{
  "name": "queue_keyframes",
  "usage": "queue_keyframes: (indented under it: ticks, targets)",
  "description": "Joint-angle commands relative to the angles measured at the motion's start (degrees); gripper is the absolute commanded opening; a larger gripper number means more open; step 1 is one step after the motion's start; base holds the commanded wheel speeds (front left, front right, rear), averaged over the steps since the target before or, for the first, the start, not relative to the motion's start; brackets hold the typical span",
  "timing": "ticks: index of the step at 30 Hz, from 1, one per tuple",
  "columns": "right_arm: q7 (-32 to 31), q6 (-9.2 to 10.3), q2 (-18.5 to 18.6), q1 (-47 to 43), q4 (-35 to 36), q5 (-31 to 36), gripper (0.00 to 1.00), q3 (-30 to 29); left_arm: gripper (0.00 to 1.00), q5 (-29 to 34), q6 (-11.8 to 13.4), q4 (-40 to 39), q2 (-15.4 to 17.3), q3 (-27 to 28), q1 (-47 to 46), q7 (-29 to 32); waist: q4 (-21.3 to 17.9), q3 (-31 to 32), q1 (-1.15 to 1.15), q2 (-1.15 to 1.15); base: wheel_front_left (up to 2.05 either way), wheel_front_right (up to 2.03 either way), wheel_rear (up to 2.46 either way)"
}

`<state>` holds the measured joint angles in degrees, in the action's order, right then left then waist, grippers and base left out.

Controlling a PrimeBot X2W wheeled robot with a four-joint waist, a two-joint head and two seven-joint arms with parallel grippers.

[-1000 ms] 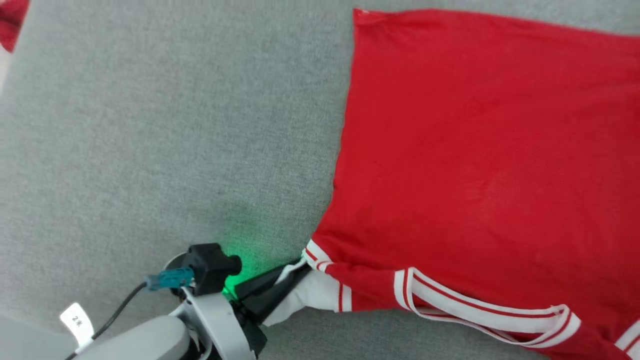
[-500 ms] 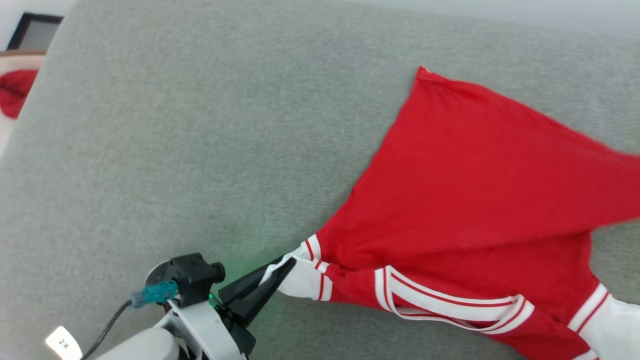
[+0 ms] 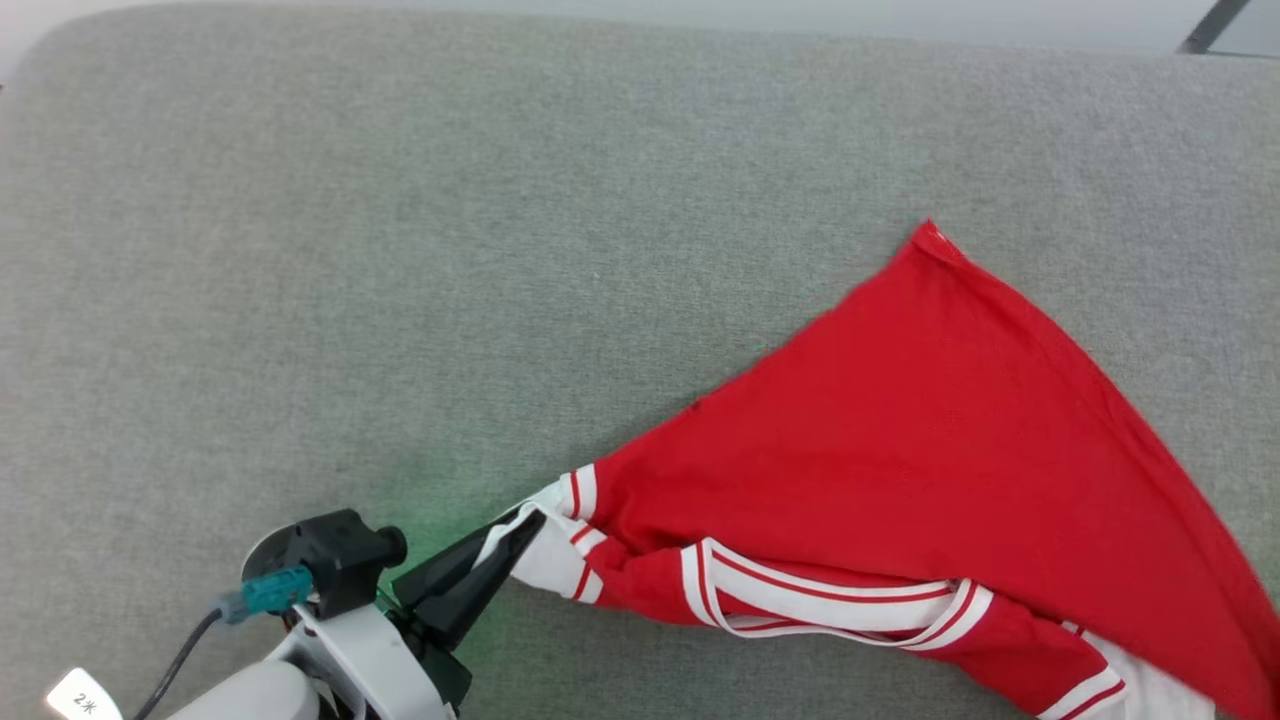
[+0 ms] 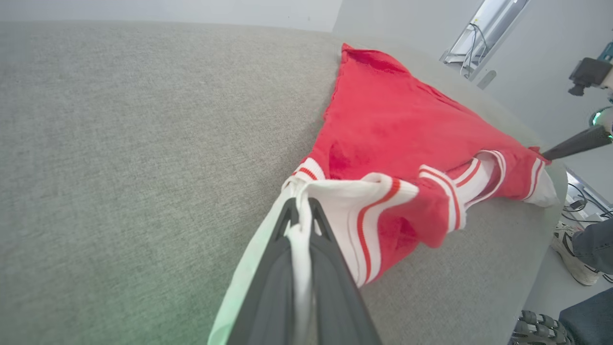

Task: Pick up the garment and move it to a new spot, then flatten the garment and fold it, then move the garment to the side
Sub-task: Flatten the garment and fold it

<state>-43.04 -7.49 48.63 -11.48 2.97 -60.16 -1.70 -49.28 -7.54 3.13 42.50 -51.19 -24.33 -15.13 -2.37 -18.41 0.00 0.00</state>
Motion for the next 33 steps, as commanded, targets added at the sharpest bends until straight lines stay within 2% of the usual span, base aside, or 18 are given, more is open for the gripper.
queue_keyframes:
  ticks: [1, 7, 8, 9, 10, 13, 18, 21, 25, 26, 27, 33]
  targets:
    - [-0.5, 0.00, -1.8, -2.0, 1.3, 0.9, 0.00, -1.2, 0.00, 0.5, 0.1, 0.2, 0.1, 0.4, 0.7, 0.0, -0.5, -0.6, 0.00, 0.00, 0.00, 0.00, 0.00]
    - [-1.3, 0.00, -8.5, -5.4, 5.0, 6.1, 0.00, -3.5, 0.00, 0.7, 0.1, 0.9, -0.3, 0.5, 1.1, 0.0, -0.9, -1.1, 0.00, 0.00, 0.00, 0.00, 0.00]
    - [-0.8, 0.00, -9.4, -4.8, 5.4, 6.8, 0.32, -3.9, 0.00, 0.8, 0.1, 1.0, -0.3, 0.4, 1.0, 0.0, -1.0, -1.1, 0.00, 0.00, 0.00, 0.00, 0.00]
    - [-0.5, -0.01, -10.0, -4.3, 6.0, 7.5, 0.85, -4.1, 0.00, 0.8, 0.1, 1.1, -0.4, 0.3, 0.9, 0.0, -1.0, -1.1, 0.00, 0.00, 0.00, 0.00, 0.00]
    - [-0.2, 0.00, -10.6, -3.8, 6.6, 7.9, 1.00, -4.8, 0.00, 0.9, 0.1, 1.2, -0.4, 0.2, 0.8, 0.0, -1.1, -1.0, 0.00, 0.00, 0.00, 0.00, 0.00]
    - [-0.2, 0.00, -11.0, -2.6, 9.6, 8.4, 1.00, -7.7, 0.00, 1.2, 0.1, 1.1, -0.4, 0.0, 0.5, 0.0, -0.9, -0.7, 0.00, 0.00, 0.00, 0.00, 0.00]
    - [-2.3, 0.00, -9.3, 1.2, 16.7, 8.8, 1.00, -14.0, 0.00, 2.1, 0.1, 0.5, -1.2, 0.0, 0.7, 0.0, 0.5, -0.2, 0.00, 0.00, 0.00, 0.00, 0.00]
    - [-3.1, -0.01, -7.8, 7.1, 19.3, 10.2, 1.00, -14.3, 0.00, 2.6, 0.1, 0.0, -2.2, -0.4, 0.2, 0.0, 1.9, -0.4, 0.00, 0.00, 0.00, 0.00, 0.00]
    - [-2.3, -0.01, -6.5, 19.2, 17.7, 12.4, 1.00, -7.7, 0.00, 3.3, 0.1, -0.2, -3.3, -1.7, -1.1, 0.0, 4.0, -1.1, 0.00, 0.00, 0.00, 0.00, 0.00]
    - [-2.3, -0.01, -6.5, 19.2, 17.7, 12.4, 1.00, -7.7, 0.00, 3.3, 0.1, -0.2, -3.3, -1.7, -1.1, 0.0, 4.0, -1.1, 0.00, 0.00, 0.00, 0.00, 0.00]
    - [-2.1, -0.01, -6.5, 22.4, 16.6, 13.0, 1.00, -5.3, 0.00, 3.5, 0.1, -0.3, -3.5, -2.0, -1.4, 0.0, 4.6, -1.4, 0.00, 0.00, 0.00, 0.00, 0.00]
    - [-2.7, 0.00, -7.3, 38.6, 5.4, 16.6, 1.00, 8.9, 0.00, 4.2, 0.1, 0.2, -5.5, -4.4, -4.0, 0.0, 8.5, -3.0, 0.00, 0.00, 0.00, 0.00, 0.00]
